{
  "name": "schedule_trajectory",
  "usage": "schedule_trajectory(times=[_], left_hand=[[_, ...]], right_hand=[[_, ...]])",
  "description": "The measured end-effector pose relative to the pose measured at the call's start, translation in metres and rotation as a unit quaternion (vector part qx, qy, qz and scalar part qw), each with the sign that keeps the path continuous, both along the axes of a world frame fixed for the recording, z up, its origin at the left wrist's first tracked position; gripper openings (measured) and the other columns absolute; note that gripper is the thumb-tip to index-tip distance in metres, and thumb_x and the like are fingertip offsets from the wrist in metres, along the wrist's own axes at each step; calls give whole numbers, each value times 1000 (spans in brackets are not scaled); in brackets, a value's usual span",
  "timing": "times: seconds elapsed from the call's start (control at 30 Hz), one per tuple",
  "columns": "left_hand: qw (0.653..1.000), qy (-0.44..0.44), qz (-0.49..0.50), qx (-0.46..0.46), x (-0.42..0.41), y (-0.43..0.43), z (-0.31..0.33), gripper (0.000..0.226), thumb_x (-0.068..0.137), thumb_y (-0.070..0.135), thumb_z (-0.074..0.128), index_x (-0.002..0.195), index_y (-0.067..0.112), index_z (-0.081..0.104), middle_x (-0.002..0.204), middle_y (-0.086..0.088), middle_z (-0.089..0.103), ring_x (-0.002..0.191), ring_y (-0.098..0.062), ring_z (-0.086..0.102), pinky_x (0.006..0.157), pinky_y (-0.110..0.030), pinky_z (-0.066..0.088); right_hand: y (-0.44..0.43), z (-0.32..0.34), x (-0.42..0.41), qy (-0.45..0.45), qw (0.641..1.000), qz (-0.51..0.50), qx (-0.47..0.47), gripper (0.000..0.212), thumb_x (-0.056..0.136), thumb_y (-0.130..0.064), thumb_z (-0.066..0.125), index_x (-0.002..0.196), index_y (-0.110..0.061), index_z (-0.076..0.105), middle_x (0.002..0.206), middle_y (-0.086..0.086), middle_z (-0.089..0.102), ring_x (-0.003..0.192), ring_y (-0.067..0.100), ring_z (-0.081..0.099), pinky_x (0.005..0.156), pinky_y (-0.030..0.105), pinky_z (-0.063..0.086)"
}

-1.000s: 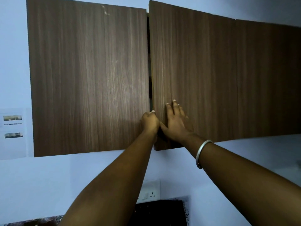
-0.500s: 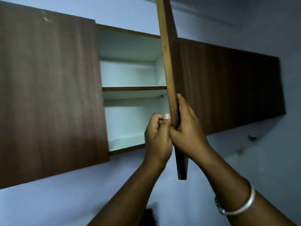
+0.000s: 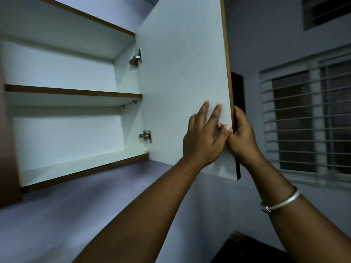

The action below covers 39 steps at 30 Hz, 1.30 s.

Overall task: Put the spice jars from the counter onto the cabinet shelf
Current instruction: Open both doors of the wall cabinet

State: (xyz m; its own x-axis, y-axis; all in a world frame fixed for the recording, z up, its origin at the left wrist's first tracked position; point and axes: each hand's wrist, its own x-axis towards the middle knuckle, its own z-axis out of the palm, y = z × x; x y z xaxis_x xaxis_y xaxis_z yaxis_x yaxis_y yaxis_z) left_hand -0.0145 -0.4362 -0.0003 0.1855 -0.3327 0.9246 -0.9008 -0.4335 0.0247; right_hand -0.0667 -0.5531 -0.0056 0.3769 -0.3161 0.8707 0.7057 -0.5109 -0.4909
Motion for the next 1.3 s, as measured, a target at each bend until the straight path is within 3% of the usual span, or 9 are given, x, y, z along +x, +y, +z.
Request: schedule_trajectory(times=[0.37, 0.47, 0.6, 0.7, 0.8, 0.87, 1.0, 1.17, 1.3], left_hand=[[998, -10, 28, 54, 56, -62, -7, 63, 103, 63, 26, 162, 39, 28, 176, 4, 11, 153, -28, 25, 117, -49, 38], [998, -8, 20, 60, 49, -56, -6, 60, 106, 58, 32, 162, 37, 32, 176, 3, 14, 153, -27, 27, 118, -47, 40], [992, 40, -68, 102, 34, -30, 10, 53, 108, 44, 41, 160, 29, 40, 174, 1, 22, 156, -23, 27, 121, -48, 38], [989, 41, -108, 93, 21, 15, 34, 55, 106, 37, 42, 160, 24, 39, 172, -1, 29, 157, -18, 29, 126, -44, 31], [995, 7, -61, 74, 11, 73, 55, 63, 101, 35, 50, 160, 16, 38, 169, -4, 35, 156, -16, 32, 126, -36, 31], [996, 8, 15, 84, 11, 122, 61, 67, 99, 39, 52, 160, 17, 38, 169, 0, 36, 155, -13, 33, 122, -31, 33], [990, 24, 119, 70, 13, 222, 53, 56, 99, 43, 49, 152, 23, 48, 160, 6, 48, 144, -7, 44, 114, -33, 42], [944, 45, 319, 68, 18, 336, 44, 68, 97, 62, 30, 152, 27, 48, 163, -2, 45, 154, -24, 34, 122, -48, 31], [888, 55, 455, 35, 24, 409, 31, 74, 97, 72, 15, 160, 37, 36, 172, 0, 28, 161, -29, 15, 128, -56, 14]], right_hand=[[-74, -1, 38, 59, 995, 46, 65, 48, 100, -15, 66, 146, -17, 53, 133, -5, 69, 121, 6, 67, 98, 26, 58], [-66, 1, 33, 66, 995, 31, 66, 48, 99, -17, 66, 146, -18, 53, 132, -6, 68, 118, 6, 68, 101, 31, 57], [-39, 1, 24, 7, 985, -171, 31, 62, 98, -20, 64, 154, -13, 38, 153, 8, 49, 143, 24, 46, 117, 49, 42], [16, 7, 27, -144, 942, -302, 15, 53, 93, -14, 59, 145, -6, 50, 152, 17, 49, 149, 34, 38, 119, 51, 35], [82, 13, 45, -225, 962, -149, -32, 49, 92, -2, 60, 140, 3, 54, 142, 17, 58, 136, 31, 54, 110, 48, 46], [129, 16, 58, -203, 979, 0, -3, 52, 91, 1, 63, 142, 3, 50, 140, 13, 60, 129, 26, 60, 104, 47, 51], [226, 18, 84, -157, 974, 157, 32, 47, 89, -7, 64, 135, -3, 54, 129, 5, 66, 119, 19, 66, 94, 47, 57], [336, 16, 112, -97, 956, 275, 25, 43, 89, -10, 73, 129, -12, 56, 119, -3, 66, 109, 15, 66, 87, 25, 57], [405, 18, 138, -24, 961, 275, 10, 39, 94, -23, 69, 129, -12, 56, 123, 4, 64, 107, 20, 66, 87, 40, 59]])
